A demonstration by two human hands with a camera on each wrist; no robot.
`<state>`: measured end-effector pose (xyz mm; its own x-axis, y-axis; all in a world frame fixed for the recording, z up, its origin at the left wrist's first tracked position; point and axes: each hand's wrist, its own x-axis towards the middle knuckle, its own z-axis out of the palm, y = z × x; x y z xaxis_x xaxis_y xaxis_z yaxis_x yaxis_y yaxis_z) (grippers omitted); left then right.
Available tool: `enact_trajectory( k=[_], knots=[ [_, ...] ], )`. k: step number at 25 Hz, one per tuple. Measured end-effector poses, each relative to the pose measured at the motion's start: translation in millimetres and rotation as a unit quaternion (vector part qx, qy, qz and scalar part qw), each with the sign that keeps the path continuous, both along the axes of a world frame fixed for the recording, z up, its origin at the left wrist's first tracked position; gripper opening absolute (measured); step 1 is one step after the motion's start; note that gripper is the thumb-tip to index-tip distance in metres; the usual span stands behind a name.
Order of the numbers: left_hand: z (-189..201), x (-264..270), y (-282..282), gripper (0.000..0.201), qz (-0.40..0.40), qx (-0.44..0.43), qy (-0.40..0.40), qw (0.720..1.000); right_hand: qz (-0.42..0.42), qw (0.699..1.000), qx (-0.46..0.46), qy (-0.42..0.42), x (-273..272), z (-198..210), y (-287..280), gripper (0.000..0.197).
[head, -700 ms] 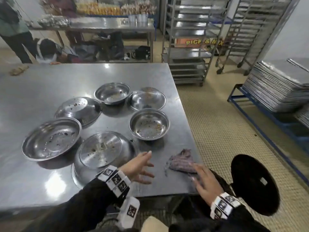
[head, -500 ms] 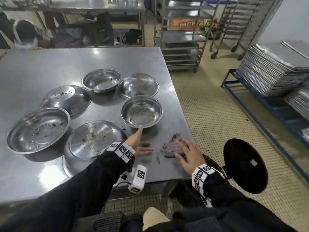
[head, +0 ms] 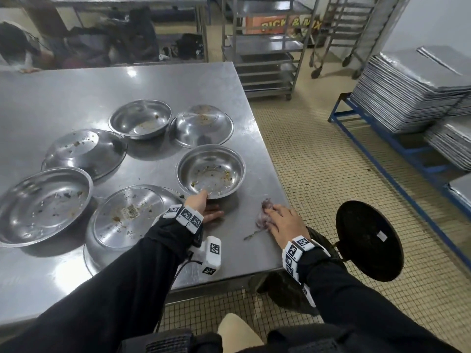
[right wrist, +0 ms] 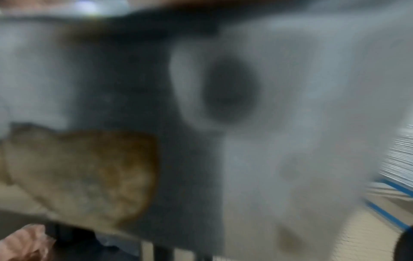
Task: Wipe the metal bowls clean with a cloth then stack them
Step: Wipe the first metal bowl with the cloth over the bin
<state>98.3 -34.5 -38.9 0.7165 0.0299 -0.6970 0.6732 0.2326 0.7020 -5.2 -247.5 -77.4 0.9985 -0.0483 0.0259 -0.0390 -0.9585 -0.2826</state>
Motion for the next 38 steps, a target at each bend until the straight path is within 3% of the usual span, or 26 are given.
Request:
enact_trajectory(
  k=[3,7,12,16,21,25,28,33,38],
  knots=[
    [-0.1,-10.4,-8.6,0.032,-0.011,-0.002,-0.015,1.000,-0.075,0.992,0.090,-0.050,-14.3,2.3,-20.7,0.032],
    [3.9,-18.4,-36.1,0.026,-0.092,0.008,-0.044,0.995,-0.183,0.963,0.179,-0.081,-29.5,24.5,-51.5,0.031],
    [7.2,-10.7,-97.6,0.041,-0.234,0.117,-0.109,0.959,-0.217,0.938,0.223,-0.150,-20.9,66.2,-103.7,0.030],
    [20.4,-5.0,-155.7,0.044,-0.310,0.187,-0.175,0.915,-0.118,0.956,0.202,-0.178,16.5,87.5,-155.3,0.031],
    [35.3,-4.9,-216.9,0.034,-0.347,0.164,-0.255,0.887,0.043,0.976,0.156,-0.146,64.8,83.9,-199.9,0.038],
    [36.3,8.1,-242.7,0.029,-0.344,0.139,-0.317,0.873,0.129,0.977,0.136,-0.105,81.7,72.3,-208.5,0.037],
    [37.7,11.9,-256.0,0.031,-0.321,0.174,-0.342,0.866,0.192,0.971,0.113,-0.090,80.2,62.2,-208.1,0.037],
    [50.6,14.7,-264.0,0.034,-0.277,0.242,-0.403,0.838,0.196,0.974,0.106,0.045,69.3,49.6,-222.2,0.039],
    [39.6,15.9,-262.9,0.036,-0.318,0.286,-0.414,0.804,0.222,0.969,0.013,0.108,63.2,46.4,-249.7,0.039]
  ],
)
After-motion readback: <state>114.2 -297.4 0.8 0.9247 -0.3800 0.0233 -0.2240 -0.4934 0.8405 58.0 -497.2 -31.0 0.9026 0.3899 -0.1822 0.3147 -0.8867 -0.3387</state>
